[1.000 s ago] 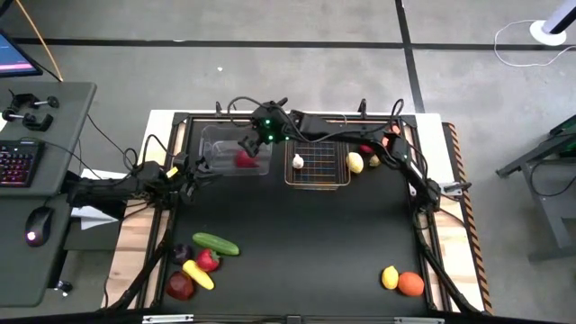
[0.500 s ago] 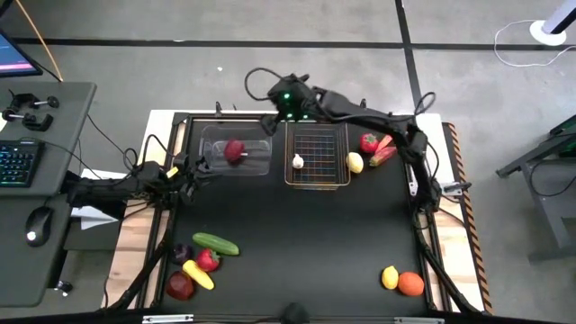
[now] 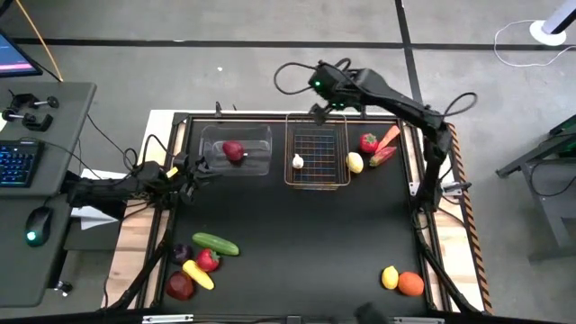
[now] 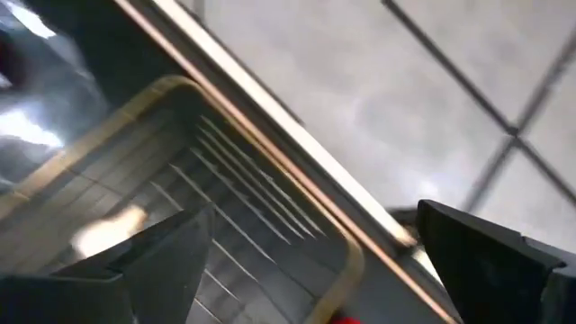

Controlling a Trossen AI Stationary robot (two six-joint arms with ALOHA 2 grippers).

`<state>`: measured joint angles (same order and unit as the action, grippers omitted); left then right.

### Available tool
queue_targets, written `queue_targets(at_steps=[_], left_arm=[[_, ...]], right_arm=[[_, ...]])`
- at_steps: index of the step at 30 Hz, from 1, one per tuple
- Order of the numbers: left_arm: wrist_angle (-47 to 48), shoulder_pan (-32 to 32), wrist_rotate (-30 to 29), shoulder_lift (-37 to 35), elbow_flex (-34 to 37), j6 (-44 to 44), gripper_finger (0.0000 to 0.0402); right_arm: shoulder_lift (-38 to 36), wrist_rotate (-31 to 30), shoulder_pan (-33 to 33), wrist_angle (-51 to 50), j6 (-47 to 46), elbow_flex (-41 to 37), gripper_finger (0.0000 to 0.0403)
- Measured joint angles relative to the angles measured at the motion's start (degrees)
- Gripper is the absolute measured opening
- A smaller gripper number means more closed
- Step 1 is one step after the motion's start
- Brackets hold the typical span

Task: Sort produce into baskets
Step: Put the carrot into the gold wire basket

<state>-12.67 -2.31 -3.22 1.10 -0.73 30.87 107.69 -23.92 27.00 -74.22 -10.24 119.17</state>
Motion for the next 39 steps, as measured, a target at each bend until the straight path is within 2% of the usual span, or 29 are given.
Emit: queue_targets(at_steps=[6,10,15,22,25,29,33,39], left_arm=[[0.0,0.0,0.0,0.0,0.0,0.0,0.0000],[0.0,0.0,0.0,0.0,0.0,0.0,0.0000],[0.0,0.0,0.0,0.0,0.0,0.0,0.0000],[0.0,0.0,0.0,0.0,0.0,0.0,0.0000],[0.0,0.0,0.0,0.0,0.0,0.0,0.0000],[0.0,0.0,0.0,0.0,0.0,0.0,0.0000],[0.0,0.0,0.0,0.0,0.0,0.0,0.0000],[0.0,0.0,0.0,0.0,0.0,0.0,0.0000]], right_arm=[[-5.6,-9.8,2.4,-11.0,-7.9,0.0,0.0378],[-11.3,-11.9,7.2,-14.0,-16.9,-5.0,0.0378],[-21.3,-8.7,13.1,-10.2,-29.1,-21.2,0.0378],[-32.2,-7.2,15.5,6.6,-47.8,-48.0,0.0378],[-33.2,-7.0,16.1,11.4,-54.5,-56.7,0.0378],[-32.4,-6.4,18.4,17.7,-60.0,-64.3,0.0378],[-30.7,-5.0,21.3,24.4,-60.6,-68.4,0.0378],[-25.6,-2.8,25.2,28.0,-61.5,-70.4,0.0378]])
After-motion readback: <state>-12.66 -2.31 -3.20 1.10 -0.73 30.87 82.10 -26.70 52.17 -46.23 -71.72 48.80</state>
